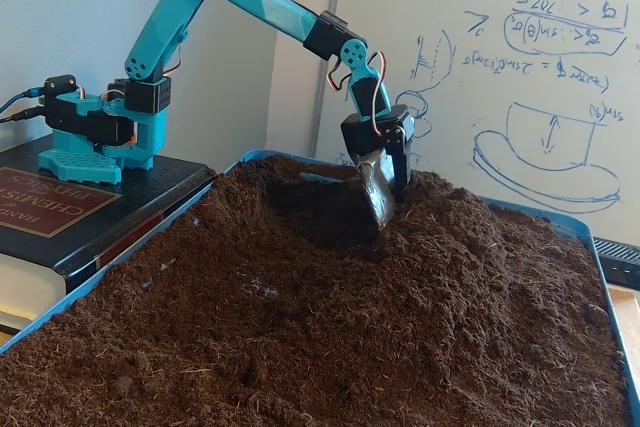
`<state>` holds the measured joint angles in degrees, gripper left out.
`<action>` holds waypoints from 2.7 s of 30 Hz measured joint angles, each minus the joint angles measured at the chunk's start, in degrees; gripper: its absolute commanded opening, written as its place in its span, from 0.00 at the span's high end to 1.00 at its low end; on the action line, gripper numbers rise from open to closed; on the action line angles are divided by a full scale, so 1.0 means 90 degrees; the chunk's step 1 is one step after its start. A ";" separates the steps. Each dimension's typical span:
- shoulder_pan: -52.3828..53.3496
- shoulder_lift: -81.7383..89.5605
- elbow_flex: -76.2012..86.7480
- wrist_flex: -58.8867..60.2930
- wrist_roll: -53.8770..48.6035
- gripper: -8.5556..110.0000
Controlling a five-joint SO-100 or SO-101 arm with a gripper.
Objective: Build a berm.
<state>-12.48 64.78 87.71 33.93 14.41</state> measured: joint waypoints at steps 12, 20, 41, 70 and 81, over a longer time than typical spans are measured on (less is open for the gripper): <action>0.0146 0.0039 0.0000 0.0000 0.0000 0.93; 0.0176 0.1650 0.0771 0.0000 0.0000 0.93; 0.1309 0.5840 0.3896 -0.1094 -0.0869 0.93; 0.2754 -0.6563 -0.6865 -0.3887 -0.1074 0.93; 0.2783 -0.6260 -0.6152 -0.2998 -0.1152 0.93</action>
<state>12.57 8.44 32.34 6.94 4.04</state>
